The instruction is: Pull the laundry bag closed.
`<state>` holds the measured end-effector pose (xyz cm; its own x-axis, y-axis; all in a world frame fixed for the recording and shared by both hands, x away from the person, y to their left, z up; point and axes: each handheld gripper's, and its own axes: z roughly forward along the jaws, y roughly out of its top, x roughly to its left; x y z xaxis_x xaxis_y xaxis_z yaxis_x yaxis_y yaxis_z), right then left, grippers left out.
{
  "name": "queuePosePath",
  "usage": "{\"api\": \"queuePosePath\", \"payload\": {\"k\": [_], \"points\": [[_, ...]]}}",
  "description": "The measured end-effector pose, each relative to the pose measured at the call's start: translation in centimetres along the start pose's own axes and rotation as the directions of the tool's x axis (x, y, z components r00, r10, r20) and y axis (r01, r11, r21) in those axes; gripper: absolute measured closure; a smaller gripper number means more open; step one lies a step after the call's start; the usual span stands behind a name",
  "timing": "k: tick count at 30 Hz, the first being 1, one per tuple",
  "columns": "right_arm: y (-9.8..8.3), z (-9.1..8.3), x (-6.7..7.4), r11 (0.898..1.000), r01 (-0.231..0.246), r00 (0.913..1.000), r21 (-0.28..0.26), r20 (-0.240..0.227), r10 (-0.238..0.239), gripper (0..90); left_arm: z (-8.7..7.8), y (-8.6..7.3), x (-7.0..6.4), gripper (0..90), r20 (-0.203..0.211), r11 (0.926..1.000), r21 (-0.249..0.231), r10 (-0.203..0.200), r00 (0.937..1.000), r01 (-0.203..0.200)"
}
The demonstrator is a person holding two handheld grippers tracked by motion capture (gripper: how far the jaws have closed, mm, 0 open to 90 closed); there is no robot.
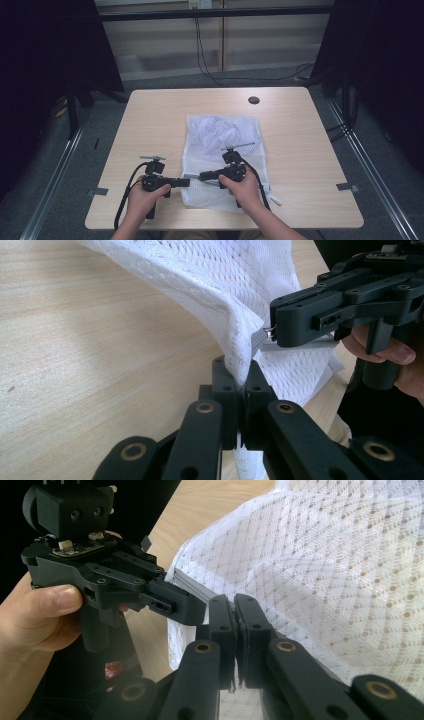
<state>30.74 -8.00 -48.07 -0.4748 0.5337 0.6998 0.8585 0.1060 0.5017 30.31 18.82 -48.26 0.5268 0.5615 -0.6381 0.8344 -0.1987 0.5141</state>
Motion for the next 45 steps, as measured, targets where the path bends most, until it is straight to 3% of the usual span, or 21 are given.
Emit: {"api": "queuePosePath", "payload": {"k": [7, 11, 45], "points": [[0.0, -0.1, -0.1, 1.0, 0.013, 0.9998, 0.002, 0.012, -0.013, 86.9, -0.2, 0.0, 0.1, 88.0, -0.012, 1.0, -0.004, 0.007, 0.9999, -0.007], [-0.1, -0.6, -0.7, 1.0, -0.013, 0.9999, 0.0, 0.005, 0.013, 86.9, -0.4, 0.0, 0.2, 88.0, 0.001, 1.0, -0.009, 0.001, 1.0, -0.001], [-0.4, -1.8, -1.4, 1.0, -0.012, 0.9998, -0.001, 0.015, 0.012, 86.9, -0.7, 0.1, 0.4, 88.1, -0.001, 0.9997, -0.003, -0.023, 0.9997, 0.023]]}}
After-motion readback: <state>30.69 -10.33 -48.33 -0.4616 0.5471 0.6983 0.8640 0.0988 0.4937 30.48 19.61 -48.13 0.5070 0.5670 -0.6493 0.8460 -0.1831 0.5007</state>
